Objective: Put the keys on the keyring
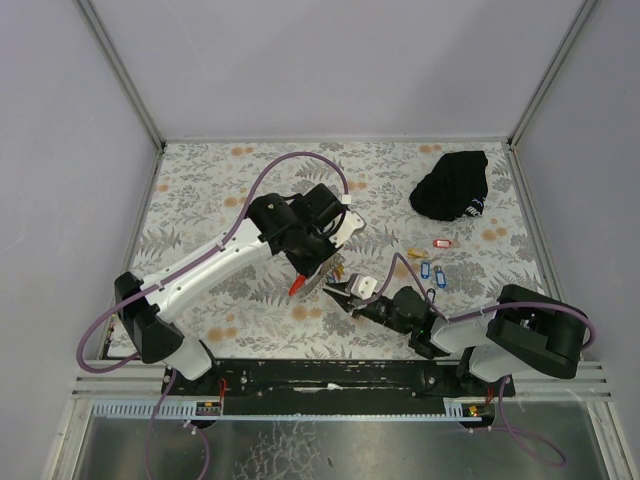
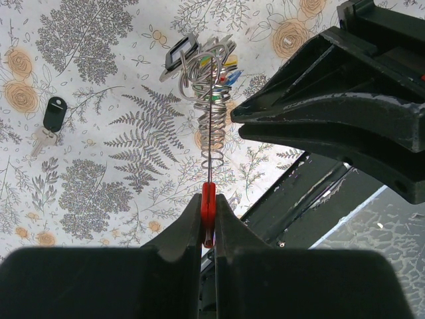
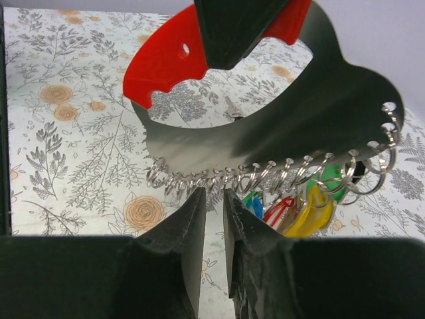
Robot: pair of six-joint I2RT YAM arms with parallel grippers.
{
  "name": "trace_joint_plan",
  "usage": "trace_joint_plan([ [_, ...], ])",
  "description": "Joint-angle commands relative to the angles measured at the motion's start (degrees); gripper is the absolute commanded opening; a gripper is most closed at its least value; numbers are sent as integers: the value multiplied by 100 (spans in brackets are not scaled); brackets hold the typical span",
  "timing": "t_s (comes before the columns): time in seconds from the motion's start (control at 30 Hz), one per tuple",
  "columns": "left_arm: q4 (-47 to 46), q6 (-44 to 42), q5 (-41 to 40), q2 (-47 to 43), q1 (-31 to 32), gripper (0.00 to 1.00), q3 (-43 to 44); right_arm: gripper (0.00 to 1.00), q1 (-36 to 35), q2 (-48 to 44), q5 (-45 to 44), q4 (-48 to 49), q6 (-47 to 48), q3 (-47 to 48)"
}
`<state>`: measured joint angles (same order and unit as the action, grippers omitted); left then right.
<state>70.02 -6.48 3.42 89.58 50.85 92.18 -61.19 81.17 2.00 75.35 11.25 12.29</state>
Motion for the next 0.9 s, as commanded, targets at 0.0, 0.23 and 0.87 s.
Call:
trace_joint_plan([
  [0.0,-85,0,83,29,39,0,195,23,-68,16,-313,578,163,203],
  [0.23,-85,2,131,17,48,0,204,22,-68,178,-442,647,231,292],
  [0.87,-85,-5,175,-37,68,0,160,23,-64,416,-653,753,255,326],
])
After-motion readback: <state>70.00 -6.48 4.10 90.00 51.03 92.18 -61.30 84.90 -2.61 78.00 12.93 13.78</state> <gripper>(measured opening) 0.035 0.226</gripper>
